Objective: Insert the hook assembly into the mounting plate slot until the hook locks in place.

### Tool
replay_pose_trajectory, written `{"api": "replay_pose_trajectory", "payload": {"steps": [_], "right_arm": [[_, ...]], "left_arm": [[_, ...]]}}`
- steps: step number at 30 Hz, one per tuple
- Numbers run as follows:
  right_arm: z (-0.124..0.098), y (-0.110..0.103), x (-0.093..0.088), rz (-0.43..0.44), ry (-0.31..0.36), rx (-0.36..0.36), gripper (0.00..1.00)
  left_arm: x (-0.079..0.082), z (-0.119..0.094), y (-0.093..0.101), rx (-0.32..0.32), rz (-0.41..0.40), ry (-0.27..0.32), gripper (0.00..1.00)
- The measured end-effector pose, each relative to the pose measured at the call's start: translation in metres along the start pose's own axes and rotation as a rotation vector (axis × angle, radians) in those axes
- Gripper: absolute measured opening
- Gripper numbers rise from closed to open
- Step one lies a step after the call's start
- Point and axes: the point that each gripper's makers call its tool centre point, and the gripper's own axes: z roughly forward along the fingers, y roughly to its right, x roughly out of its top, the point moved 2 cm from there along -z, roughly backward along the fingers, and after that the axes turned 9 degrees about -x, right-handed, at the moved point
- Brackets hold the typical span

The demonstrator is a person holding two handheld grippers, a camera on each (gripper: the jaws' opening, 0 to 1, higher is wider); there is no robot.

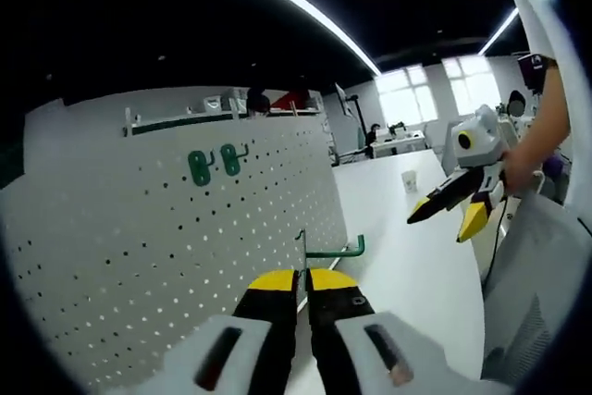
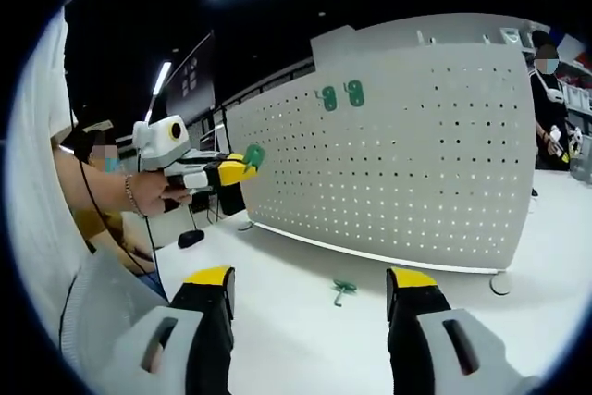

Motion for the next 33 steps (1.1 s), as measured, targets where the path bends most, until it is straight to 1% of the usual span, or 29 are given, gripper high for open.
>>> {"api": "replay_pose_trajectory", "payload": {"steps": [5,8,9,13,18,24,25,28,29,32,33], "right_arm": [[0.0,-0.001,0.002,0.007,0.008,0.002,0.64],[0.0,-0.002,0.002,0.006,0.009,0.003,0.64],[0.001,-0.002,0.002,0.007,0.01,0.005,0.64],[0.001,-0.004,0.003,0.006,0.01,0.005,0.64],[0.002,-0.005,0.005,0.005,0.016,0.01,0.64],[0.003,-0.009,0.008,0.016,0.025,0.022,0.64],[0.003,-0.01,0.01,0.019,0.035,0.024,0.64],[0.0,-0.017,0.024,0.043,0.106,0.052,0.64],[-0.001,-0.019,0.028,0.047,0.119,0.054,0.64],[-0.007,-0.03,0.052,0.047,0.251,0.1,0.65],[-0.008,-0.032,0.055,0.055,0.268,0.11,0.66]], "left_arm": [[0.01,-0.009,0.001,0.036,-0.038,0.045,0.03],[0.012,-0.013,0.003,0.051,-0.046,0.062,0.03],[0.013,-0.014,0.003,0.064,-0.056,0.071,0.03],[0.018,-0.016,0.007,0.085,-0.086,0.1,0.03],[0.016,-0.014,0.011,0.089,-0.109,0.107,0.03],[0.013,-0.014,0.011,0.093,-0.103,0.1,0.03],[0.012,-0.014,0.011,0.092,-0.11,0.101,0.03],[0.011,-0.015,0.011,0.093,-0.107,0.096,0.03],[0.011,-0.015,0.011,0.093,-0.111,0.098,0.03],[0.01,-0.015,0.011,0.095,-0.114,0.096,0.03],[0.01,-0.015,0.011,0.095,-0.115,0.094,0.03]]}}
